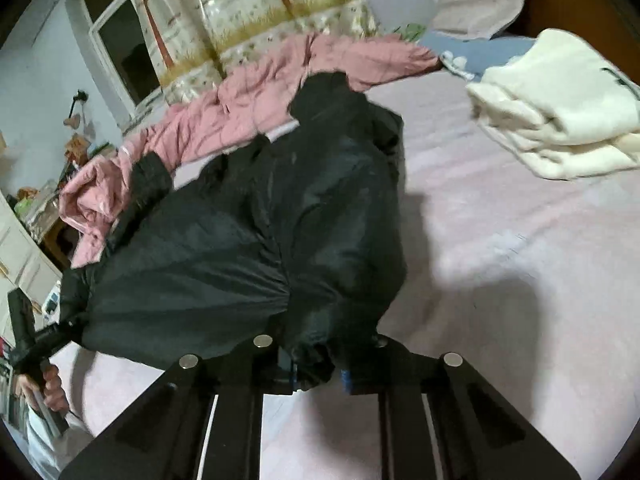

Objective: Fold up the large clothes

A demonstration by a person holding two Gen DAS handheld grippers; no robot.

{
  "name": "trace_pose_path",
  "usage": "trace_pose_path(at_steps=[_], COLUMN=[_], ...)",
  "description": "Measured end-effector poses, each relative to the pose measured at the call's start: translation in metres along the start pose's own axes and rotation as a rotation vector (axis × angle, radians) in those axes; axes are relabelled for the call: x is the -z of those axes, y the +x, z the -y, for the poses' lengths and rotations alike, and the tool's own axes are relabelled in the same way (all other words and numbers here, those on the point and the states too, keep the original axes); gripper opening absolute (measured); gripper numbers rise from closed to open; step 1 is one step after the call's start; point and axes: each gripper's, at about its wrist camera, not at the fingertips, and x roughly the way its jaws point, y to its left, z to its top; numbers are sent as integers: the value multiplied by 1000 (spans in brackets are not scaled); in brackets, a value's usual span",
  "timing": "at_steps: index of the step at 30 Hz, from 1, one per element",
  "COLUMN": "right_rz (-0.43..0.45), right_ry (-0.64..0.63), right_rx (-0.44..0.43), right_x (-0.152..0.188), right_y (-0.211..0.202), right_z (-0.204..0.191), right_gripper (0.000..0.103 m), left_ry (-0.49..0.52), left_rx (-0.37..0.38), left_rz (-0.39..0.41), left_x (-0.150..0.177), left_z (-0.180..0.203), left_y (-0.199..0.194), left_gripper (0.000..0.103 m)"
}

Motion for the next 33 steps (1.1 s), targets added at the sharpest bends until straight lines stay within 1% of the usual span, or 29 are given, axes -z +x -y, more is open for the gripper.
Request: trace_pose_path(at_steps=[2,3,4,5,6,7,8,9,10,11,12,13,14,15,16,17,18,19,20,21,22,23,24,26,27,28,30,32,33], right_rz=[-6,-9,-11,-8,-1,17,36,79,125,180,238,283,305,311,291,273,259,245,223,182,150,115,77,-13,-47,-77,-94,-99,-104], right_ry=[-9,-29,-55,-77,-101,-114,-119,-125,-127,-124,-119,-119,-125,-151,-185,-207,-226,-238,-249,-257,-254,-241,-222,-178,-152,-120,-87,-95,-95], right_rx=[-7,3,29,59,100,143,170,211,240,258,253,231,205,162,116,85,54,39,42,72,100,118,128,158,150,122,80,96,105], right_x=[13,22,28,31,33,31,30,28,26,25,22,19,16,9,3,-3,-8,-13,-17,-22,-26,-27,-28,-22,-21,-20,-19,-18,-17], right_y=[-18,-24,-26,-26,-27,-28,-30,-37,-44,-53,-64,-73,-79,-84,-85,-84,-81,-77,-69,-53,-38,-23,-6,23,34,40,46,50,52], right_z=[0,0,-1,-1,0,0,0,1,1,0,0,-1,-3,-5,-8,-11,-14,-18,-22,-24,-24,-21,-14,2,9,16,23,25,25], right_gripper=[16,17,19,23,30,33,43,55,62,74,78,78,78,78,77,75,66,62,54,42,36,33,31,31,30,30,30,30,30], left_ry=[29,47,75,102,135,166,199,235,260,272,274,267,252,238,232,233,244,260,282,300,307,300,275,210,181,161,150,191,203], left_rx=[-22,-33,-60,-91,-138,-190,-236,-270,-289,-291,-277,-260,-227,-171,-93,-59,-51,-48,-53,-91,-147,-181,-210,-264,-279,-274,-251,-282,-298], left_rz=[-9,-12,-8,8,40,83,130,183,233,276,319,346,348,349,353,348,323,295,268,249,227,203,166,105,76,52,24,38,41], left_x=[13,17,20,20,20,20,20,22,22,21,20,19,16,13,10,7,1,-5,-11,-16,-19,-22,-27,-28,-27,-24,-20,-16,-14], left_z=[2,4,7,11,17,22,26,32,37,40,42,45,48,52,56,60,67,74,79,84,86,84,76,53,39,29,21,25,26], left_y=[-7,-6,-6,-5,-7,-11,-15,-22,-29,-36,-44,-53,-60,-67,-73,-75,-71,-65,-54,-42,-27,-14,4,32,43,51,58,60,62], left_gripper=[21,22,26,34,40,50,52,52,55,60,63,67,67,68,68,68,68,68,67,65,59,54,53,44,42,42,43,49,49])
